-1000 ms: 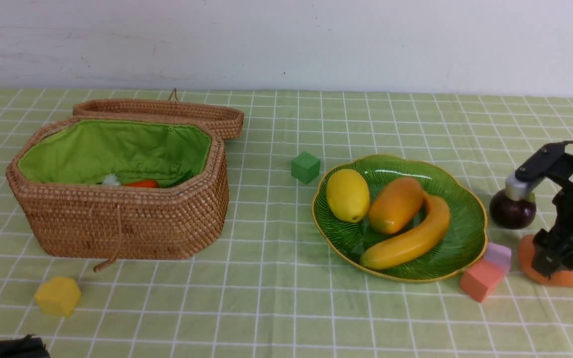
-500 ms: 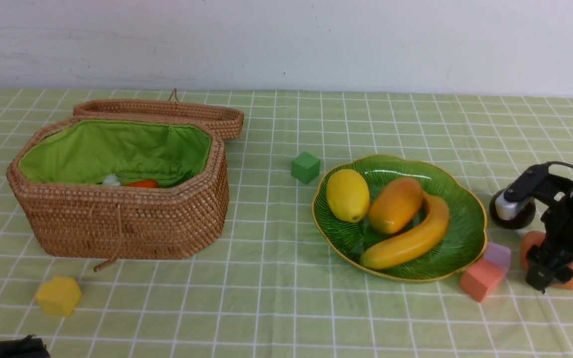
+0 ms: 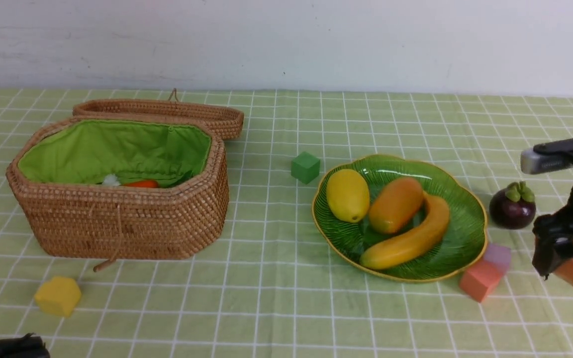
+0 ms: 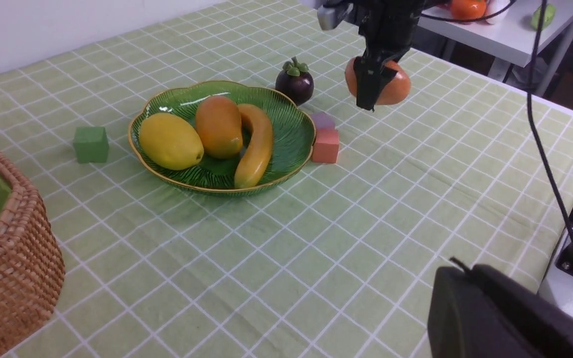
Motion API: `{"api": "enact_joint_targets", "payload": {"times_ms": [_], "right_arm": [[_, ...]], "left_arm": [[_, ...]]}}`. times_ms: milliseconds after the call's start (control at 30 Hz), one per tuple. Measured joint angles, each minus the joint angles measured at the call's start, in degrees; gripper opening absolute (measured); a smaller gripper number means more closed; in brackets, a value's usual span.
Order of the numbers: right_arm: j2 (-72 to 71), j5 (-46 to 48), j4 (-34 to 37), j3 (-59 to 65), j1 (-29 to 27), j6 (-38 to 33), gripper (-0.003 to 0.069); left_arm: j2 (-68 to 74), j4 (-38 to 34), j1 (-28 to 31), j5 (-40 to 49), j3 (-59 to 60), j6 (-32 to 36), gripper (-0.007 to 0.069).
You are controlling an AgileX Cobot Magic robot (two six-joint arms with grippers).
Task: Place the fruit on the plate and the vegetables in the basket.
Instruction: Use the right arm to grab a potato and put it into the left basket
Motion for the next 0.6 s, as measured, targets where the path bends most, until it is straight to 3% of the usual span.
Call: {"api": "enact_joint_targets", "payload": {"times_ms": [167,400,600], "right_arm": [[-7.9,1.9,7.1,-1.4,11.8,4.3,0.0614],[-4.8,-11.9,13.8,-16.8,30.8,3.9,0.0614],[9.5,-19.9,14.6,-37.8,39.8,0.5,0.0614]], "left_arm": [[0.0,6.0,0.0,-0.7,0.0,-6.9,-0.0013],[0.0,30.6,0.0,-3.9,0.0,-30.1,-0.0013],[0.0,47.5,0.0,-4.4,0.0,-46.2,-0.0013]]}}
